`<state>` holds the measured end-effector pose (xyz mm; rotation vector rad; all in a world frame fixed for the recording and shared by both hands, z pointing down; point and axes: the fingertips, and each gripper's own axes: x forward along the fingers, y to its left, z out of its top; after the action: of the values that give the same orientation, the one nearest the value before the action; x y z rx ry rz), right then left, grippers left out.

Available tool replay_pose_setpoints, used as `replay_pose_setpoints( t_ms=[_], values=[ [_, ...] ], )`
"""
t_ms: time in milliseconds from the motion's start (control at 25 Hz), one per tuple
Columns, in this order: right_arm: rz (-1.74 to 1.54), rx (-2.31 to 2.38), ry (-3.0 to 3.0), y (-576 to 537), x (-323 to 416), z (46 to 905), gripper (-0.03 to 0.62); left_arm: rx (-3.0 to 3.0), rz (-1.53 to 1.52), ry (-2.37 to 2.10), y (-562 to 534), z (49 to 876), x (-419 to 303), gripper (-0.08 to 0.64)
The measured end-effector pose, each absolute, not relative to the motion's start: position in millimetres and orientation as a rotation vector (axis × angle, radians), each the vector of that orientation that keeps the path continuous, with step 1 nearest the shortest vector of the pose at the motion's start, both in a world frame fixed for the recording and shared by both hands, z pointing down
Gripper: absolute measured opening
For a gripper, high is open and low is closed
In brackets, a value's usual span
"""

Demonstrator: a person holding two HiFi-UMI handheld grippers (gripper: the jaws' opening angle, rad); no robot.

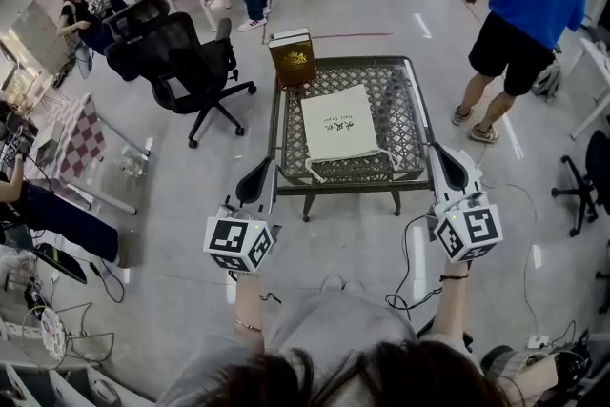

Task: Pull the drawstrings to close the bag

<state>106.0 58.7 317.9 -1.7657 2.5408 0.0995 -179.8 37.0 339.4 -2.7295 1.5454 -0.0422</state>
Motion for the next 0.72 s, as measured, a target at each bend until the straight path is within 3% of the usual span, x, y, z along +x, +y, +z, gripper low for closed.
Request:
replay_pose_setpoints(
  t_ms=[720],
  values=[
    [0.002,-1.784,2.520,43.0,131.4,343.9,0.021,-2.761,-0.092,1.606,29.0,366.8,-163.9,0.023]
  ],
)
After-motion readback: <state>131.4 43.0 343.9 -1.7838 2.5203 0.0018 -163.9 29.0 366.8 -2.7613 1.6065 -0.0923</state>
